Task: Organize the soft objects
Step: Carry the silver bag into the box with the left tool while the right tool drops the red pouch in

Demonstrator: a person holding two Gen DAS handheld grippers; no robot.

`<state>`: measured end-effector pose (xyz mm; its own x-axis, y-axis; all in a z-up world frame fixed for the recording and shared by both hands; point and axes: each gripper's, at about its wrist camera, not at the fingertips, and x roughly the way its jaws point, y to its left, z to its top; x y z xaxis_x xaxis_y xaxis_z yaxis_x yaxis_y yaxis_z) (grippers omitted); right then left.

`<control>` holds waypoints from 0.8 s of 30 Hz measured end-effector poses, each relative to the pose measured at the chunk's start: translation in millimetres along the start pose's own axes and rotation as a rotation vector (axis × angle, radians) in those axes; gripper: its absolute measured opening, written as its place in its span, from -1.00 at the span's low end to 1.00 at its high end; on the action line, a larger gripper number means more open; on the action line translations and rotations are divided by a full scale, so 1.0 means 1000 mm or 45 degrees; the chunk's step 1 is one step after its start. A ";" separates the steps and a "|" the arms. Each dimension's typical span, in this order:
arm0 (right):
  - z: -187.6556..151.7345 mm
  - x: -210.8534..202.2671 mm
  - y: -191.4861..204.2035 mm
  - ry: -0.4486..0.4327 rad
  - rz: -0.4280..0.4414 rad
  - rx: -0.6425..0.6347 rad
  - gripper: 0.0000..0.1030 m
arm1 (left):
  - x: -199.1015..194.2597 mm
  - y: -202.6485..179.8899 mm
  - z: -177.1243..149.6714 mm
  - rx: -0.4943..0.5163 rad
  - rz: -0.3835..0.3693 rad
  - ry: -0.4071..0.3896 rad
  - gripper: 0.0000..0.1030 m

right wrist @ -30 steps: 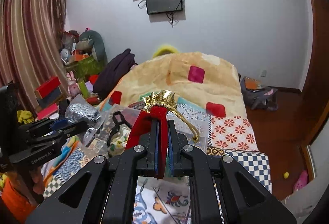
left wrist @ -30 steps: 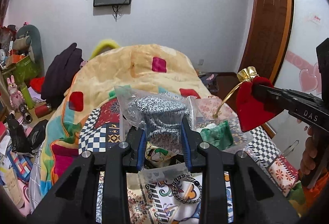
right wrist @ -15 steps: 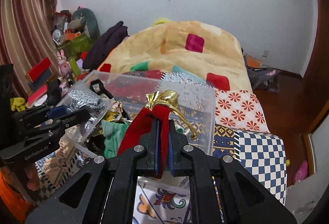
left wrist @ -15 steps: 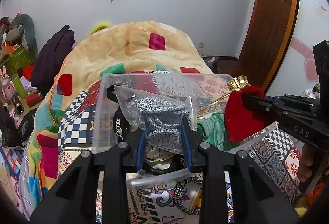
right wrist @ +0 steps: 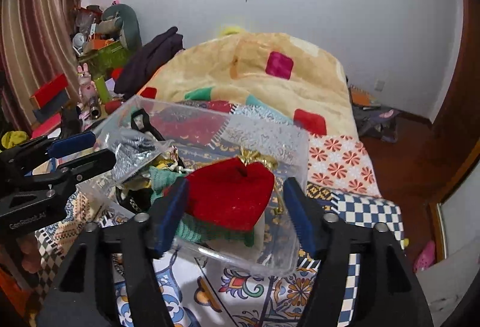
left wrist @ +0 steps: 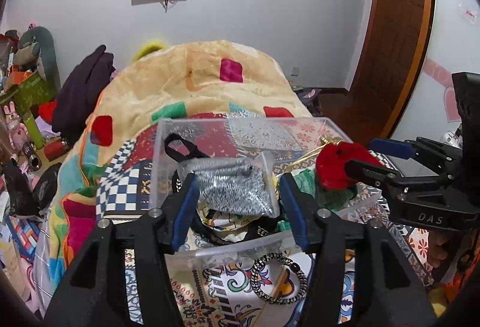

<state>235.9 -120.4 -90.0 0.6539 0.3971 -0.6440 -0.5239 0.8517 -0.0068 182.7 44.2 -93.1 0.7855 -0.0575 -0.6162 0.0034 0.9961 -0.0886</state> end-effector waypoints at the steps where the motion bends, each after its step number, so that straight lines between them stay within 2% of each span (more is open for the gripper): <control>1: 0.001 -0.006 0.000 -0.017 -0.003 0.000 0.38 | -0.006 0.000 0.001 0.002 0.003 -0.016 0.19; 6: 0.004 -0.030 0.001 -0.074 -0.005 0.001 0.63 | -0.036 -0.005 0.002 0.012 0.015 -0.079 0.40; 10: 0.003 -0.047 0.006 -0.093 0.010 -0.004 0.65 | -0.056 -0.009 -0.001 0.008 0.018 -0.099 0.70; 13: 0.000 -0.060 0.010 -0.089 0.047 -0.003 0.77 | -0.073 -0.011 -0.007 0.002 0.022 -0.098 0.85; 15: -0.006 -0.067 0.014 -0.084 0.070 -0.002 0.89 | -0.082 -0.013 -0.012 -0.003 0.021 -0.092 0.90; 18: -0.019 -0.075 0.022 -0.068 0.100 -0.010 0.92 | -0.092 -0.014 -0.023 -0.021 0.010 -0.065 0.92; 24: -0.059 -0.070 0.040 0.070 0.168 -0.018 0.92 | -0.105 -0.020 -0.053 -0.005 0.040 0.003 0.92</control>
<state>137.2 -134.0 -90.6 0.5479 0.4858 -0.6810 -0.6115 0.7881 0.0703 67.2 26.8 -67.8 0.7839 -0.0265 -0.6203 -0.0237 0.9971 -0.0727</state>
